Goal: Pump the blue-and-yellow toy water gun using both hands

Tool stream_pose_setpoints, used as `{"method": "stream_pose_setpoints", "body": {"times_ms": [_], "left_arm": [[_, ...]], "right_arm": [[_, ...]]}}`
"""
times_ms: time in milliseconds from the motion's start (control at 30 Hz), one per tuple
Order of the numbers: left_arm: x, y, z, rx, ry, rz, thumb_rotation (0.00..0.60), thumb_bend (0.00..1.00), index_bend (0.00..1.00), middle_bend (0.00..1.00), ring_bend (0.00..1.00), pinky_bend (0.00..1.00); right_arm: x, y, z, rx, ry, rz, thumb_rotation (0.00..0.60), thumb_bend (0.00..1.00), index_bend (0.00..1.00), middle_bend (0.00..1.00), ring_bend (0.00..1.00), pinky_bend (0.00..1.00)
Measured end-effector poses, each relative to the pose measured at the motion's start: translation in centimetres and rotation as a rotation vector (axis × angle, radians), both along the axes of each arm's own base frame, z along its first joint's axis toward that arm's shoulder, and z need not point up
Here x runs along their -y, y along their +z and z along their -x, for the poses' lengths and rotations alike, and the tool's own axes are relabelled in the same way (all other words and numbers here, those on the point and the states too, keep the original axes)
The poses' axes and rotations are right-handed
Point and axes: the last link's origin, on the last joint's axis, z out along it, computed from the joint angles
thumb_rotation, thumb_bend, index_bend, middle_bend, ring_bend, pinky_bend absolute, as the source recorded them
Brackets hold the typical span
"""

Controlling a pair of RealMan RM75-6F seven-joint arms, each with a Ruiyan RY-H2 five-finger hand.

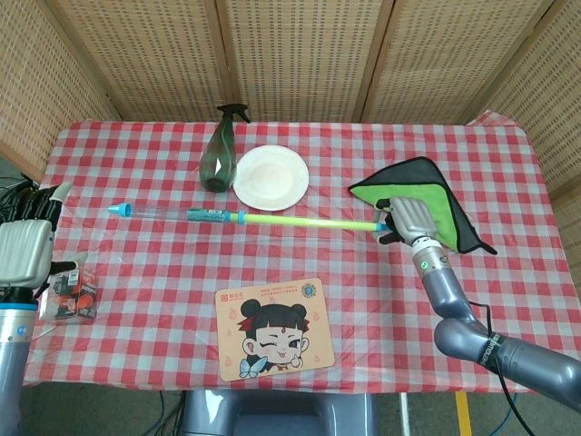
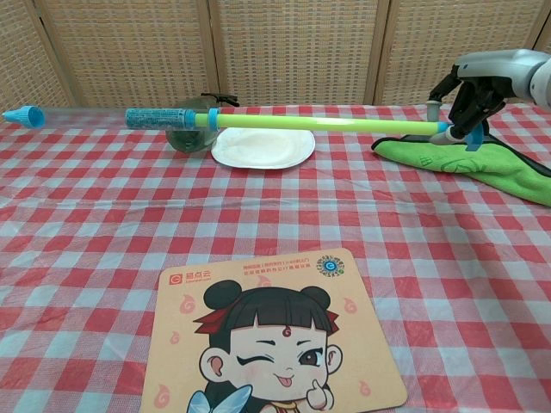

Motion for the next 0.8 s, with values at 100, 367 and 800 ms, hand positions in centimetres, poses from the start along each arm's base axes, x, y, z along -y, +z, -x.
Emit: {"method": "stream_pose_setpoints", "body": {"times_ms": [100, 367, 800], "left_arm": [[-1.2, 0.2, -0.4, 0.006, 0.008, 0.011, 0.6, 0.17, 0.27, 0.72, 0.64, 0.53], [-4.5, -0.2, -0.9, 0.042, 0.086, 0.137, 0.6, 0.18, 0.35, 0.86, 0.77, 0.65], [-8.3, -0.7, -2.8, 0.009, 0.151, 0.219, 0.6, 0.18, 0.37, 0.88, 0.79, 0.66]], "right_arm": [[0.1, 0.2, -0.3, 0.0, 0.003, 0.002, 0.6, 0.5, 0.83, 1.0, 1.0, 0.68], [0.3, 0.4, -0.9, 0.002, 0.012, -0.002, 0.6, 0.5, 0.83, 1.0, 1.0, 0.68], [0.3, 0.9, -1.0, 0.0, 0.016, -0.015, 0.6, 0.5, 0.83, 1.0, 1.0, 0.68]]}}
